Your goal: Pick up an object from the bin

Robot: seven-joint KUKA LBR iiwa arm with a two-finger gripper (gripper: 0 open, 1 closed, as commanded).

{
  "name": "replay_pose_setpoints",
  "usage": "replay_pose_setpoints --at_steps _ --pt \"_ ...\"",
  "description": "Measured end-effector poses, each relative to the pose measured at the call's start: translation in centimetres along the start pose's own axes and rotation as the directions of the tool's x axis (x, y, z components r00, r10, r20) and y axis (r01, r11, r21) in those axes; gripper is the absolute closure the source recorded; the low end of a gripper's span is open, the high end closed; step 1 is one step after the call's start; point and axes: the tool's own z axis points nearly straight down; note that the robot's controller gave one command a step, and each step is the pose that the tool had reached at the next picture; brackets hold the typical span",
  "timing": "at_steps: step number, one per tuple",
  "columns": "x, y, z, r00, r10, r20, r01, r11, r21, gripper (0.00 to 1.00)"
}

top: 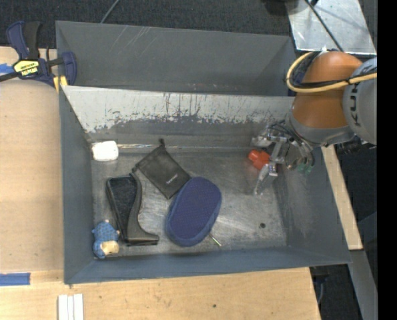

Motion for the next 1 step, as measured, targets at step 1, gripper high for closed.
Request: replay_pose_setpoints --at_steps 1 --pt "0.78 -4.32 -0.48 0.972 -0.234 -0.002 0.234 0.972 0.003 0.00"
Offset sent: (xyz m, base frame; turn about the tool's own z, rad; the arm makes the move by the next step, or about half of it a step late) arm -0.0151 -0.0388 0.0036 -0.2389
